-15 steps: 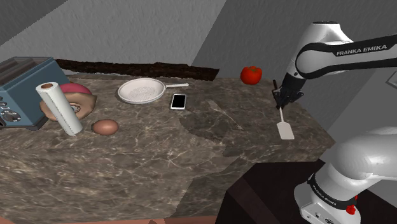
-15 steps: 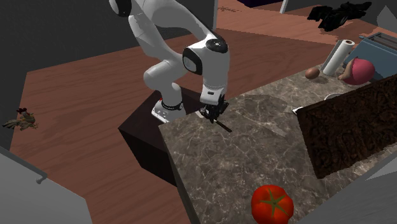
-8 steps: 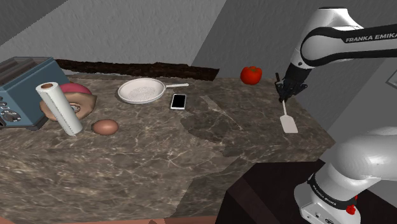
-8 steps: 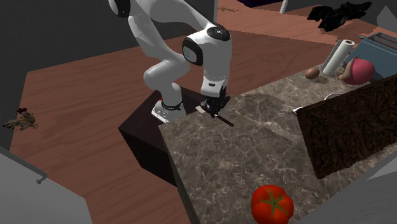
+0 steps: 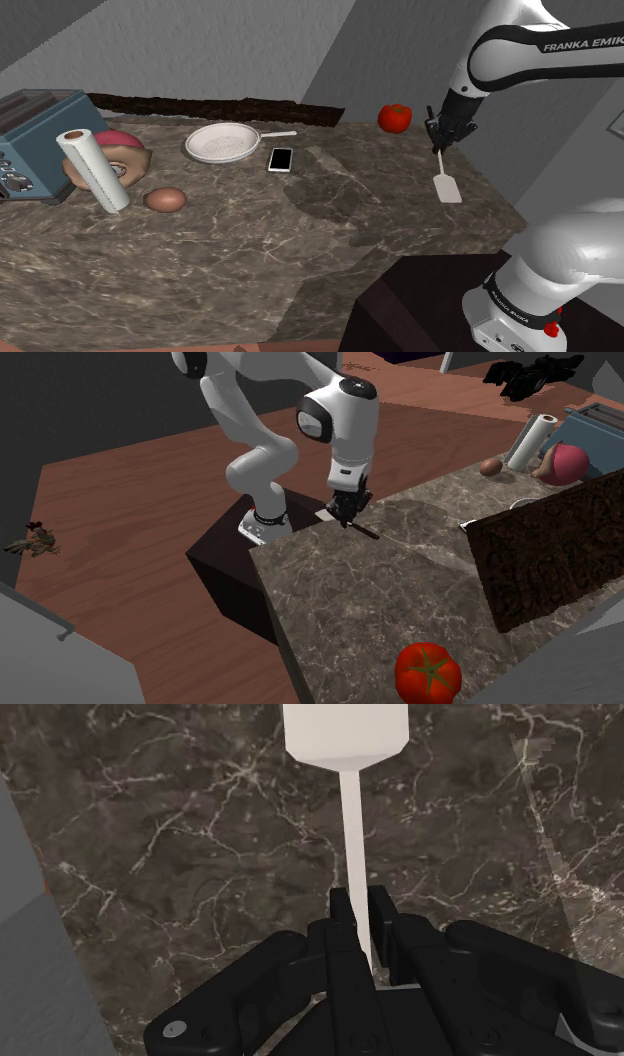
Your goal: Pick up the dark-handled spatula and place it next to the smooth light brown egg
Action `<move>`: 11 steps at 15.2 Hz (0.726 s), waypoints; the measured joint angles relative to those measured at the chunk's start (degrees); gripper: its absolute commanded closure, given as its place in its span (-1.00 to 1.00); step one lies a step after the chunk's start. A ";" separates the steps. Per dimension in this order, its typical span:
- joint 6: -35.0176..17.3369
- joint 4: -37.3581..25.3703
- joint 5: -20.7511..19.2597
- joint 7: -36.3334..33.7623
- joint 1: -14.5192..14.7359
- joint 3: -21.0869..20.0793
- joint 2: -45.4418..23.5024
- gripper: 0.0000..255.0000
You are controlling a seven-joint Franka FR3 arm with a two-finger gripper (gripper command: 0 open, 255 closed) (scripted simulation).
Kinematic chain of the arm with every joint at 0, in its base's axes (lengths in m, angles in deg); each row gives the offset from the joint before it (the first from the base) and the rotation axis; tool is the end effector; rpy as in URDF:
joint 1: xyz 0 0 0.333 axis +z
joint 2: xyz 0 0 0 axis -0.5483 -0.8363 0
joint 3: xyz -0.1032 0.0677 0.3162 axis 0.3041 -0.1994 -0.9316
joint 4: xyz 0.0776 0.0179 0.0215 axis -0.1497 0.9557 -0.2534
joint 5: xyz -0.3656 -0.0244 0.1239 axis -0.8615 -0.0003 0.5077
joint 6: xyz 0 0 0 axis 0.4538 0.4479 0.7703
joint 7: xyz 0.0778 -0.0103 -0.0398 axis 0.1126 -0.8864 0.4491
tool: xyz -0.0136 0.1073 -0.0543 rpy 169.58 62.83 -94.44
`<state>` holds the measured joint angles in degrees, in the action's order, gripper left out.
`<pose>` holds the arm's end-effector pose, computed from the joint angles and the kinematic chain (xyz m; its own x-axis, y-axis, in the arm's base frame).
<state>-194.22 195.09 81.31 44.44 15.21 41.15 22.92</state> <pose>0.2929 -0.0763 0.4789 0.8021 -0.5935 0.0668 -0.5948 -0.8039 0.0002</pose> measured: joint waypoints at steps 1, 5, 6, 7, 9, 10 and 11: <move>-0.20 -0.48 0.74 -1.31 0.67 -1.19 -0.70 1.00; -1.15 -2.97 3.74 -7.18 3.33 -6.46 -4.07 1.00; -1.46 -4.47 4.17 -8.41 3.67 -7.58 -5.84 1.00; -1.63 -5.18 4.54 -9.42 4.00 -8.45 -6.70 1.00; -2.28 -7.41 5.56 -12.53 4.96 -11.24 -9.49 1.00; -2.24 -8.73 5.83 -13.79 5.24 -12.30 -10.71 1.00; -2.53 -9.61 6.27 -15.41 5.71 -13.69 -11.82 1.00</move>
<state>-196.75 185.48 87.58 29.03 20.92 27.45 11.10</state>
